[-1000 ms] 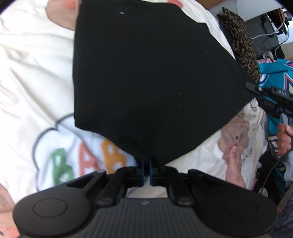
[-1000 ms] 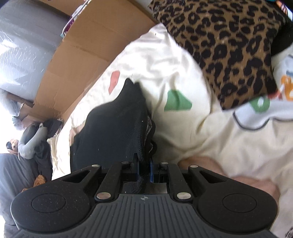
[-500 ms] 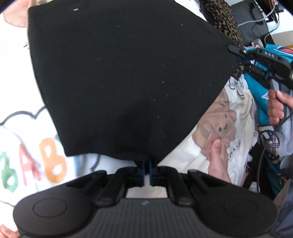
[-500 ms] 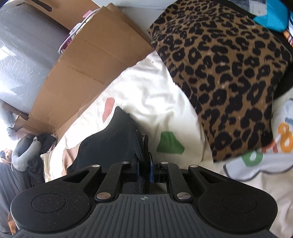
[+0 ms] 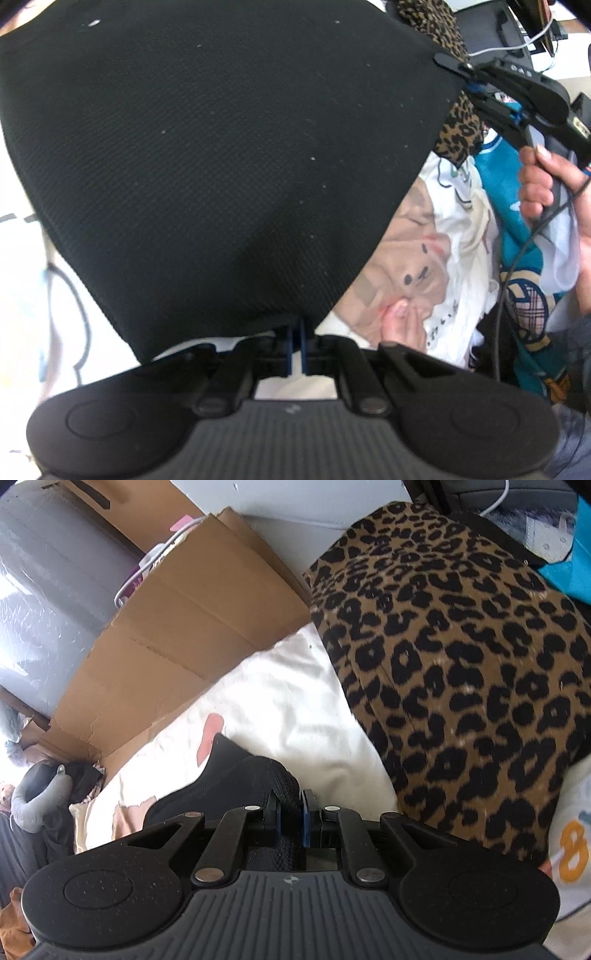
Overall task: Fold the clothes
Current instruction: 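Lift the folded black shorts off the sheet with both tools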
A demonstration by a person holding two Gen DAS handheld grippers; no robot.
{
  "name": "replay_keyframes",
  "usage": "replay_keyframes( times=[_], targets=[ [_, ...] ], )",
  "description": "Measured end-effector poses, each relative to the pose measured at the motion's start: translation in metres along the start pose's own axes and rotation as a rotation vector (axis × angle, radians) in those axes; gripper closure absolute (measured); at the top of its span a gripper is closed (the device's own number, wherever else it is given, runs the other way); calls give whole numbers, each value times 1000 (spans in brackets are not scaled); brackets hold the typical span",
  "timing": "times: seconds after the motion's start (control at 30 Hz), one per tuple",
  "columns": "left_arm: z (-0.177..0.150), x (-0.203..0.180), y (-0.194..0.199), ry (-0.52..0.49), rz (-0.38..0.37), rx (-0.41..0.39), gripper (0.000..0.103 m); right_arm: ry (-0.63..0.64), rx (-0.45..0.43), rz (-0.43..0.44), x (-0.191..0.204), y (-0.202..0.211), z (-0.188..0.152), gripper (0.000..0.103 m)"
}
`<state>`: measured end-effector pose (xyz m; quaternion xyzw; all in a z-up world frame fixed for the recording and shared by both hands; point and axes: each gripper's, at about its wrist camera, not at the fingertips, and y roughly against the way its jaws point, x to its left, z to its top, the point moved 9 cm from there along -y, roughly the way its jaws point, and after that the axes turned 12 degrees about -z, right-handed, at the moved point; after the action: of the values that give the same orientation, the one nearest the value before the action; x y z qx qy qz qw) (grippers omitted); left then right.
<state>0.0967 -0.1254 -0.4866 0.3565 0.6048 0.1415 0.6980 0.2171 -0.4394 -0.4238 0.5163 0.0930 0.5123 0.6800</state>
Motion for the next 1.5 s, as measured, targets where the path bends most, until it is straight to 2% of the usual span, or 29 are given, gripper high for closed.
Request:
replay_keyframes(
  times=[0.3,0.47,0.6,0.67,0.8,0.83,1.0,1.17,1.3,1.5],
  targets=[
    [6,-16,-10,-16,-27,8,99,-11,-44,-24,1,-4,19,94],
    [5,-16,-12,-39,-19,23,99,-23,-21,-64,-9,-17,17,92],
    [-2,-14,-9,-65,-17,41,99,-51,-19,-68,-15,-17,13,84],
    [-8,-12,-7,-70,-14,56,100,-50,-29,-65,-15,-14,12,72],
    [-20,-10,-2,-76,-17,91,100,-64,-29,-61,-18,-8,6,68],
    [-21,-10,1,-87,-15,94,100,-69,-26,-64,-19,-7,3,64],
    [-23,-14,16,-158,-5,91,96,-71,7,-73,-20,-4,-17,64],
    [-13,-18,34,-186,-28,68,93,-83,41,-75,-22,-8,-41,64],
    [6,-20,51,-216,-25,7,87,-106,81,-72,-23,-15,-59,63],
    [48,-16,71,-228,-3,-93,87,-170,116,-23,-24,-19,-80,64]
  ],
)
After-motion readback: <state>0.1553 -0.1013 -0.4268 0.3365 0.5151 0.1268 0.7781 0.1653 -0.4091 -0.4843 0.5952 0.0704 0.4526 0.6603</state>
